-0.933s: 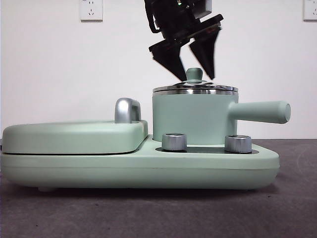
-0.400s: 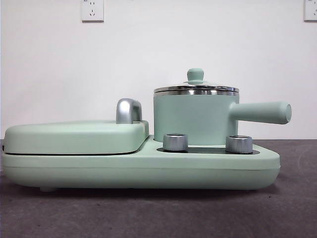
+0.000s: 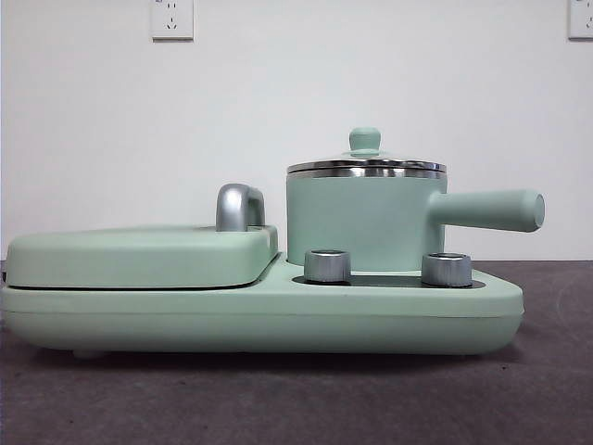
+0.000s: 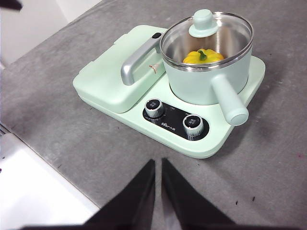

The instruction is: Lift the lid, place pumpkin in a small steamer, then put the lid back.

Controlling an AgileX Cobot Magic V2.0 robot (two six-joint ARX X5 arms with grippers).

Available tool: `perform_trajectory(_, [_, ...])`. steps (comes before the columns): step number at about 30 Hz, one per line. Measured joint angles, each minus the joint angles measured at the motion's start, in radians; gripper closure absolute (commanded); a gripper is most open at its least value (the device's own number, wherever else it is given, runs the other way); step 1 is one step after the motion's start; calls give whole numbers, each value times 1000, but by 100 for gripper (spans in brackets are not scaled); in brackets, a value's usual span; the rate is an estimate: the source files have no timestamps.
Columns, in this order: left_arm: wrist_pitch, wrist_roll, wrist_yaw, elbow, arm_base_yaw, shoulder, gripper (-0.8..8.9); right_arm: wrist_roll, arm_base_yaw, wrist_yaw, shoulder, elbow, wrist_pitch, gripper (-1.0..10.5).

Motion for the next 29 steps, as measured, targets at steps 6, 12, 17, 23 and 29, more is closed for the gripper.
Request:
perform_trajectory(6, [175,-46,0,-271,0,-225,805,0,0,0,0,0,0,927])
perform_trajectory(12, [98,4,-116,-272,9,-280,804,0,0,0,0,0,0,927])
perform_trajectory(17, [309,69,-351,-423,97,-379,804,0,0,0,0,0,0,927])
perform_trajectory(23, [829,34,-386,-877,343,-649,804,0,0,0,0,0,0,927])
perform_trajectory(29, [924,6,-203,-1202,520,-864,804,0,0,0,0,0,0,927])
